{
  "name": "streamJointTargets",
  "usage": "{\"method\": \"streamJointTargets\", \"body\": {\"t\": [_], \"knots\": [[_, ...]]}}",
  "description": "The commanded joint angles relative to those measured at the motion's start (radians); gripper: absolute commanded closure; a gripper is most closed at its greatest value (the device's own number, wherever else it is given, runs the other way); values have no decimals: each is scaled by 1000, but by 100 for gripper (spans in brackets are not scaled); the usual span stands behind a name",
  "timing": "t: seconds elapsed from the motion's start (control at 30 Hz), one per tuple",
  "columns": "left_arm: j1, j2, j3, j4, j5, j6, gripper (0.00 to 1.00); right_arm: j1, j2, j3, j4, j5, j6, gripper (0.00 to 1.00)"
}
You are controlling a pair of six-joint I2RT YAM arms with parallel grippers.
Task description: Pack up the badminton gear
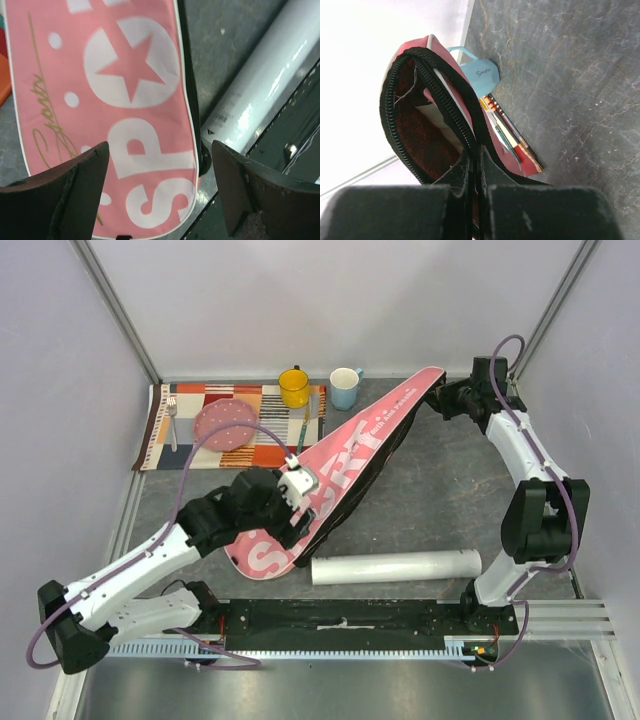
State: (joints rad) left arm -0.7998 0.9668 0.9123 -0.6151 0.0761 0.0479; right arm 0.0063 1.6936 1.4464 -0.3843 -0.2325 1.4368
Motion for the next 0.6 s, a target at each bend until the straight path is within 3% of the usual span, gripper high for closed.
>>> {"method": "streamJointTargets", "body": {"t": [0.0,0.07,0.23,0.3,0.4,0.57], "knots": [[-114,-40,-22,-15,-133,82,7,-42,24,77,-13,-2,65,100],[-151,-50,-32,-20,-160,90,0,-55,52,110,-37,-5,77,100],[-243,5,-24,29,-392,72,2,-66,107,155,-66,-36,195,100],[-265,50,-15,90,-397,89,2,-65,100,158,-77,-15,224,100],[-299,180,35,233,-433,125,0,-68,77,151,-87,7,254,100],[-314,456,163,290,-562,127,0,-69,49,152,-93,21,263,100]]}}
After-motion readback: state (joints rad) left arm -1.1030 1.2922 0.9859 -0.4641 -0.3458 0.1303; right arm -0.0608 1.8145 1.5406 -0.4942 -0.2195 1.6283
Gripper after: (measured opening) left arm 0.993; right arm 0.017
